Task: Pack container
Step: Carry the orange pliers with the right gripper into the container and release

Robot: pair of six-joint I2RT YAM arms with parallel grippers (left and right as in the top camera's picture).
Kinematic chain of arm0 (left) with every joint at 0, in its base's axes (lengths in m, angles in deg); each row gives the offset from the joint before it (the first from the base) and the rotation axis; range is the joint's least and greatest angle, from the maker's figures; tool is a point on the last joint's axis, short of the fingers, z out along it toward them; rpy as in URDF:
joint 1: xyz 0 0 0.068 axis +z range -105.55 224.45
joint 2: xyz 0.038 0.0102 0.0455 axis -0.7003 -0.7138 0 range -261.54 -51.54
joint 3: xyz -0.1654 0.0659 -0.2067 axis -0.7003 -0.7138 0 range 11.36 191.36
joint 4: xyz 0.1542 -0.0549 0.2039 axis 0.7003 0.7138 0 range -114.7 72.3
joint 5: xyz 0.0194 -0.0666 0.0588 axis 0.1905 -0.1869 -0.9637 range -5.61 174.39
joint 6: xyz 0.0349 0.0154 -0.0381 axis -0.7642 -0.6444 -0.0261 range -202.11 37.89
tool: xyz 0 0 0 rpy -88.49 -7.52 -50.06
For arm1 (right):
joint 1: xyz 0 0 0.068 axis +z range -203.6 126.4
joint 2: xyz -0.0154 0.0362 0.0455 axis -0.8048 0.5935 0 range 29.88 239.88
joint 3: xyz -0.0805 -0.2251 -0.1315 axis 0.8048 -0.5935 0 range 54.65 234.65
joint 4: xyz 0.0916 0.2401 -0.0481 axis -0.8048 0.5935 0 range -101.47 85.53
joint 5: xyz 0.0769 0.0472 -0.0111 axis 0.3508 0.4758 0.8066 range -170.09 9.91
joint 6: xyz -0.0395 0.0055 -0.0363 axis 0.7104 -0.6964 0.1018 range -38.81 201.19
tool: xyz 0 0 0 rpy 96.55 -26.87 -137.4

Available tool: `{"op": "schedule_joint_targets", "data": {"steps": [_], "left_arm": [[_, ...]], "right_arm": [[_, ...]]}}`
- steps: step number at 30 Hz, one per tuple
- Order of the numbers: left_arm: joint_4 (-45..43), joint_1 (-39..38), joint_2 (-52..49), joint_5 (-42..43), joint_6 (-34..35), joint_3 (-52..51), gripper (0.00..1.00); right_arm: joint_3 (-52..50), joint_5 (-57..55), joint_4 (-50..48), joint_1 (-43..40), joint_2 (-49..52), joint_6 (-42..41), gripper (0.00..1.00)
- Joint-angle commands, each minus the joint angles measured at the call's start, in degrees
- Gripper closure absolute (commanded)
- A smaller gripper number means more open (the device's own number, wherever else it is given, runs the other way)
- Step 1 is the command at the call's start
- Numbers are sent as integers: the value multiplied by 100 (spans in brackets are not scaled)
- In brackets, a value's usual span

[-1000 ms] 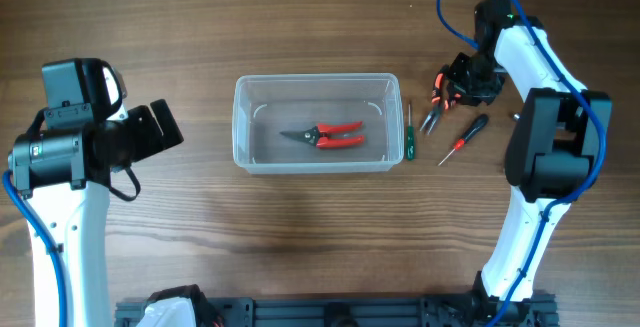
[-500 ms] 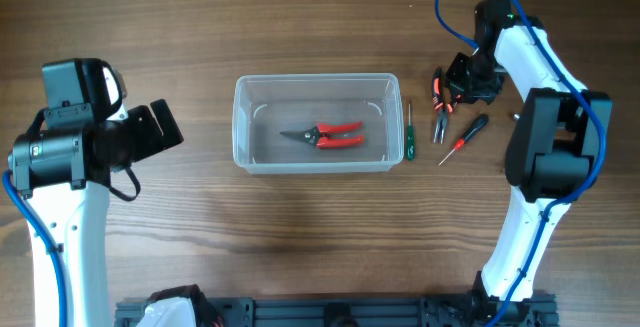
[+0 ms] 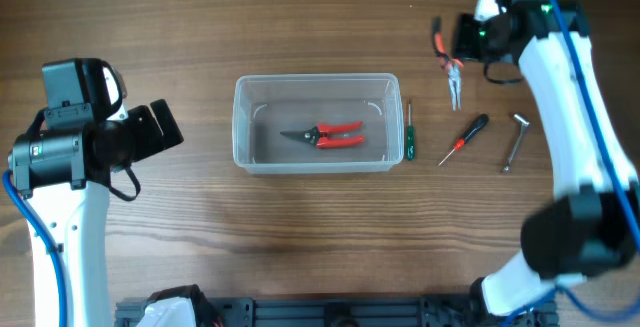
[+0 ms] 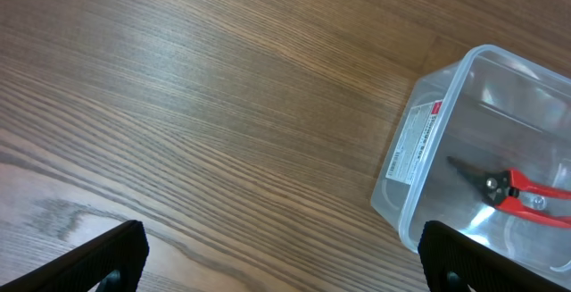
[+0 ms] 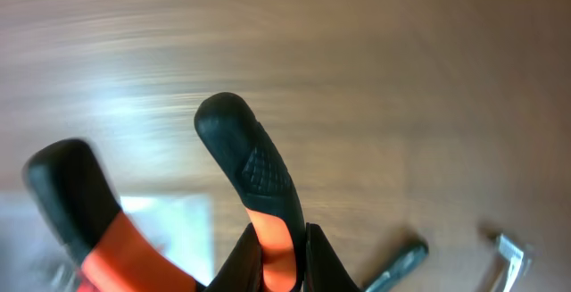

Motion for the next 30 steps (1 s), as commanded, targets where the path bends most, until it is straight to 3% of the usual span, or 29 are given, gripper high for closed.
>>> {"op": "schedule_joint_targets", "data": {"steps": [1,4,10,15,21,30], "left_arm": [[-2,31,-24,7,92,46,0],[2,31,-24,7,92,46,0],[4,31,-24,7,94,46,0],[7,31,-24,7,94,46,0],[24,31,-24,7,94,46,0],[26,31,-24,7,94,46,0]], "right_arm": [[48,326,164,1058,-208,2081,96],[-9,321,264,1974,-122,3429,96],[-127,310,236,2822,374,5184,96],[-129,807,107,2916,1062,5060,96],[-129,846,-227,2911,1873,4249,96],[-127,837,-581,2909,2006,3958,96]]}}
